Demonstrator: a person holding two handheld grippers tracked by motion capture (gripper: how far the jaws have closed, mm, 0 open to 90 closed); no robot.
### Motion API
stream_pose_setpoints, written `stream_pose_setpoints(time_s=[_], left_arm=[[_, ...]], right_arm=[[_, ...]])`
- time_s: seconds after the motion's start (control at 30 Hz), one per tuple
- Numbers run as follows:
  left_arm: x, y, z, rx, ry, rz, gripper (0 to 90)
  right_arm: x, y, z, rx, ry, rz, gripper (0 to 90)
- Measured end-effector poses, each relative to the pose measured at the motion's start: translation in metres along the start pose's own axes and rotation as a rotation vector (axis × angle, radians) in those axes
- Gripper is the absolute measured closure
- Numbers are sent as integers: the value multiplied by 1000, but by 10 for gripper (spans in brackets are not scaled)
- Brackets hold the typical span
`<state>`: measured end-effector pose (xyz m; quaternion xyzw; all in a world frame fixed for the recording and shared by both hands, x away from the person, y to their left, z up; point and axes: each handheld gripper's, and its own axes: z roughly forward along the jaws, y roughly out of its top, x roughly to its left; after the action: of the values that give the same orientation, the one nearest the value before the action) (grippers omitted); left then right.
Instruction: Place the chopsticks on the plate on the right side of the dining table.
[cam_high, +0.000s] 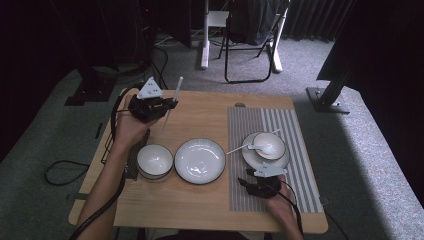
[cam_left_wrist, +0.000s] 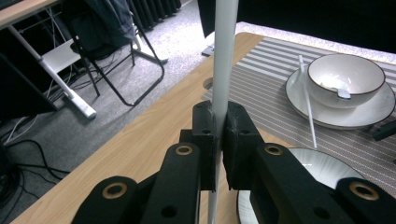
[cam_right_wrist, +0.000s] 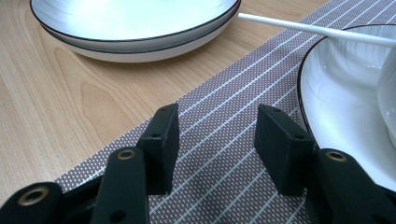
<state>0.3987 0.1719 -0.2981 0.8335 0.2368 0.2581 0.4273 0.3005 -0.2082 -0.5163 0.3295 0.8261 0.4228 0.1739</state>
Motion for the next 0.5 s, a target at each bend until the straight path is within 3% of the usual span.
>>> stream_pose_setpoints(time_s=[0.5], left_arm=[[-19, 9, 6, -5, -11, 32, 850]], right_arm=[[0, 0, 0, 7, -8, -2, 492]])
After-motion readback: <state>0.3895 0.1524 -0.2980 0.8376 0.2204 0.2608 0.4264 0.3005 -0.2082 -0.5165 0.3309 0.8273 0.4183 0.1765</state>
